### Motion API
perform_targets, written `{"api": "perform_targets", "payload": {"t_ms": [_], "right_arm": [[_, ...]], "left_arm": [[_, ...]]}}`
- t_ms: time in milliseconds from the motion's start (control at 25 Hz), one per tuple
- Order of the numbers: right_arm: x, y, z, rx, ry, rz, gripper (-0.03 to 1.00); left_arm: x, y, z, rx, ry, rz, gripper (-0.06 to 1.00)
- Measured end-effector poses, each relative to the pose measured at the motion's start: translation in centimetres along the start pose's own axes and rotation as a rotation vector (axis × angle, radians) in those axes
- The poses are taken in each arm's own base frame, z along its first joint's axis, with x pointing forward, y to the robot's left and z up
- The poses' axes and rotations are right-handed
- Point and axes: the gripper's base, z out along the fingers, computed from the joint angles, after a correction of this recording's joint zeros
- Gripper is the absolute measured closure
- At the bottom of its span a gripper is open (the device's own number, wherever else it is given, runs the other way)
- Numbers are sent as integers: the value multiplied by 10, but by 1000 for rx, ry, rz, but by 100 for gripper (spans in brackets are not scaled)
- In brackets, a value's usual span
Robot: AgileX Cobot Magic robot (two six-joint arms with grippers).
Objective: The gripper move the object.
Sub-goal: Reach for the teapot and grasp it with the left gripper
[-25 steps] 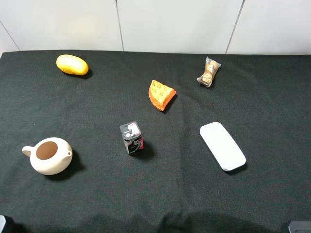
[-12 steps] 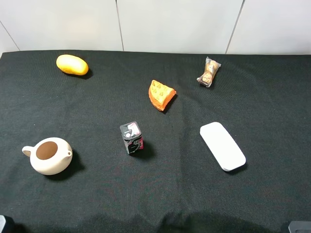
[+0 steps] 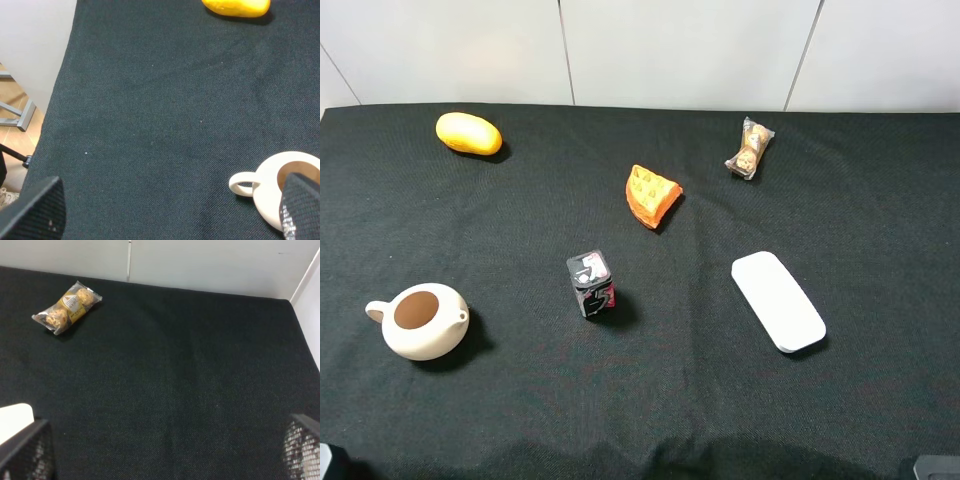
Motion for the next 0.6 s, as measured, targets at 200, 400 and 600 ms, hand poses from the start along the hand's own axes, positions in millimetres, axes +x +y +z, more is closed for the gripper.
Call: {"api": "perform_targets", "payload": {"t_ms": [200, 400, 600], "right_arm": [[0, 0, 0, 0, 0, 0, 27], [0, 0, 0, 0, 0, 0, 27], [0, 0, 0, 0, 0, 0, 27]], "left_arm": [[-1, 0, -2, 0, -6, 18, 4], [-3, 0, -5, 2, -20, 24, 4], [-11, 1, -12, -1, 28, 29, 4]]}}
